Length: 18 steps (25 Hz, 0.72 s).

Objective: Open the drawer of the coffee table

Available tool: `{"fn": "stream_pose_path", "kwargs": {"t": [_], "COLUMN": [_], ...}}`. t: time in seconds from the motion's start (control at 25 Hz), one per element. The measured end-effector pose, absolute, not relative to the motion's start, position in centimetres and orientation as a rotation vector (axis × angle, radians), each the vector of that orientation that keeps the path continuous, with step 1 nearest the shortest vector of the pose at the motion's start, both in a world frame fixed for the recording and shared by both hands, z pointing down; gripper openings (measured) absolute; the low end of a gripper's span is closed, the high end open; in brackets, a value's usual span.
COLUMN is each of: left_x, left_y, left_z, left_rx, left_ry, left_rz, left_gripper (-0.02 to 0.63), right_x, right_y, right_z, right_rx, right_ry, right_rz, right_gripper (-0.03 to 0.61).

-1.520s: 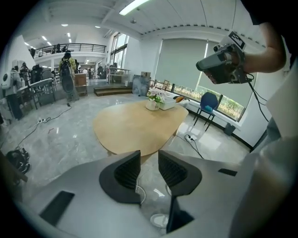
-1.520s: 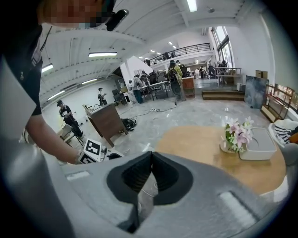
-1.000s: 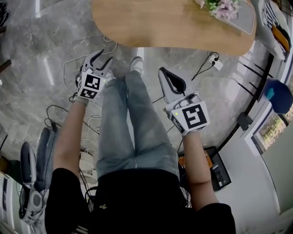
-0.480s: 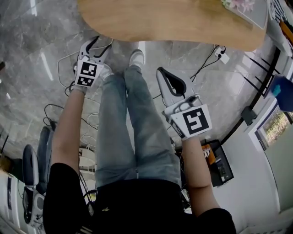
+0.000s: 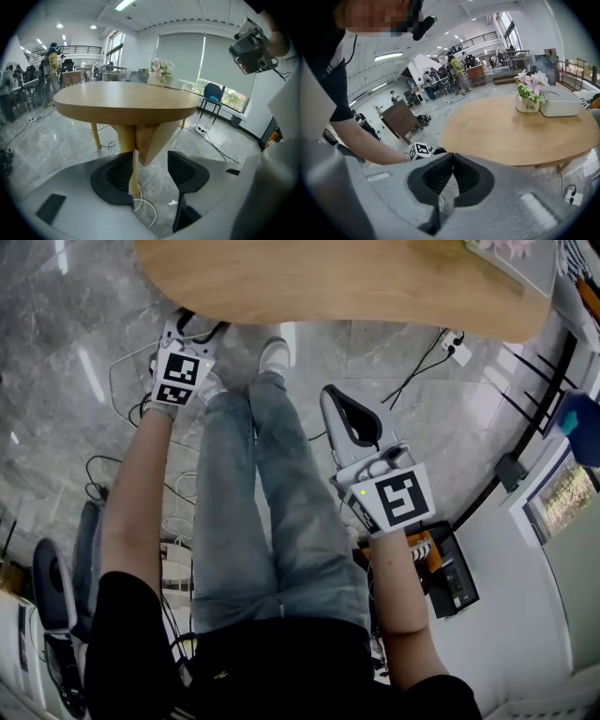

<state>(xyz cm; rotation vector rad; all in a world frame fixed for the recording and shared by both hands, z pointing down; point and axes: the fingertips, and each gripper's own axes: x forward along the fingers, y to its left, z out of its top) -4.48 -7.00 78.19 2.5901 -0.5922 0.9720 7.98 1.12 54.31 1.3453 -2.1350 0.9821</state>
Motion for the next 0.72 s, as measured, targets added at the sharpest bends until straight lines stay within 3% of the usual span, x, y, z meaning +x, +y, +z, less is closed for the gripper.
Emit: {"fn": "stream_pose_path", "kwargs": {"t": [0.2,0.72], "left_x": [-3.0,-2.4], "left_y": [-7.8,-7.7], "left_z": [78.5,78.8], "left_rx": [2.641,2.754], "left_ry": [-0.581,-0.433], "left_rz": [0.974,1.030], "left_gripper": [0.160,0.127], "right_x": [8.3,9.1], "right_y": [1.7,2.5], "right_z": [55.0,55.7], "right_rx": [1.350,1.374], "right_ry": [-2.129,-2.096], "right_rz": [1.005,1.012], "right_gripper": [-0.003,-0.002]}}
